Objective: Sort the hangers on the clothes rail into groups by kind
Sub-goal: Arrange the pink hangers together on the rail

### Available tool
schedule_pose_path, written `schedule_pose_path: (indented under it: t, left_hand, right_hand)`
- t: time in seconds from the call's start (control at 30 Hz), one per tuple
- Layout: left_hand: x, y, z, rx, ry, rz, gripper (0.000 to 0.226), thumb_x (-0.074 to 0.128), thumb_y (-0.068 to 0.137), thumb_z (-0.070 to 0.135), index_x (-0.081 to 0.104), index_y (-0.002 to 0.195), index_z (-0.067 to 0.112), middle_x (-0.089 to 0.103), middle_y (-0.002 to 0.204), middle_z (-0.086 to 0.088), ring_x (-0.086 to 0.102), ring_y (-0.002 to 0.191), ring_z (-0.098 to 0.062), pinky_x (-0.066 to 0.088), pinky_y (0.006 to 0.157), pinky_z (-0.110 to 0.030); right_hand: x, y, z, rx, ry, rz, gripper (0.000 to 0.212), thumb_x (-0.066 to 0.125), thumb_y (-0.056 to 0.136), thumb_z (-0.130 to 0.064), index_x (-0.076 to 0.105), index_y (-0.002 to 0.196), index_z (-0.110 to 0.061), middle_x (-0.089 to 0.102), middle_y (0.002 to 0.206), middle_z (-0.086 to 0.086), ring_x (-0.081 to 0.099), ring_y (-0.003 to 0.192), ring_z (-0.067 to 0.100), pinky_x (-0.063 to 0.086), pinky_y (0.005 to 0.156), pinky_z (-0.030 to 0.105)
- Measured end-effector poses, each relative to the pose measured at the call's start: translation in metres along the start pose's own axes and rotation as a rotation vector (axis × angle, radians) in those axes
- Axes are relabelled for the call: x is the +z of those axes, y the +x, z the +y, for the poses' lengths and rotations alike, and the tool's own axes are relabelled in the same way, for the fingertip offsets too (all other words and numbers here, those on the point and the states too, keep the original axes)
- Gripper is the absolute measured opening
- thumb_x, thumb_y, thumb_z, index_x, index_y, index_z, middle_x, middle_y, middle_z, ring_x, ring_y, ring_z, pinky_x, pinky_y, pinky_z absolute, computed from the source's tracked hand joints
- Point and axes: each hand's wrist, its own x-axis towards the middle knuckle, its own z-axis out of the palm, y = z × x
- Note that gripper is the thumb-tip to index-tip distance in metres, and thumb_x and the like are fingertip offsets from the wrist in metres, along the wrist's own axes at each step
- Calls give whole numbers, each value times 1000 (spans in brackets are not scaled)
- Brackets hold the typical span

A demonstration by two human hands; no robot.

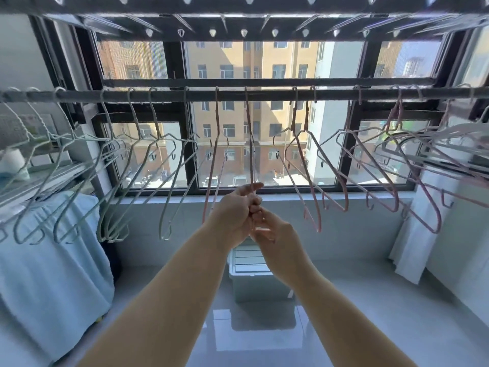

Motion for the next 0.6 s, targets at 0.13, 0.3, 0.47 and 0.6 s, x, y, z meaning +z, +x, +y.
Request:
schedule_pose_path:
  t: [0.13,0.3,0.47,0.6]
  left_hand:
    - [0,0,-5,28,40,65,28,31,94,-2,49,115,1,47,72,-5,39,57,-8,41,51,-17]
    - [5,-12,-21,309,711,266,47,47,91,15,33,136,18,54,118,0,50,96,-14,40,85,-25]
    - [21,-26,-55,494,823,434,72,51,88,11,8,145,22,20,146,-6,19,135,-16,10,110,-22]
    - [38,-39,-66,990,774,463,50,49,81,4,43,127,21,51,112,6,42,103,1,28,95,-7]
  right_hand:
    - [-11,-6,-12,35,-107,-89,40,53,91,-12,48,130,-18,59,125,-1,62,102,11,48,97,34]
    - [-64,-17,-42,-69,-319,18,40,53,90,-14,49,129,-21,48,132,-6,53,104,5,45,98,26]
    - [-107,-9,-67,-25,-293,88,41,51,92,-16,45,132,-23,47,138,1,46,104,7,36,91,19]
    - [-106,2,-57,107,-344,8,47,50,93,-17,35,138,-22,43,141,7,52,111,20,40,90,28]
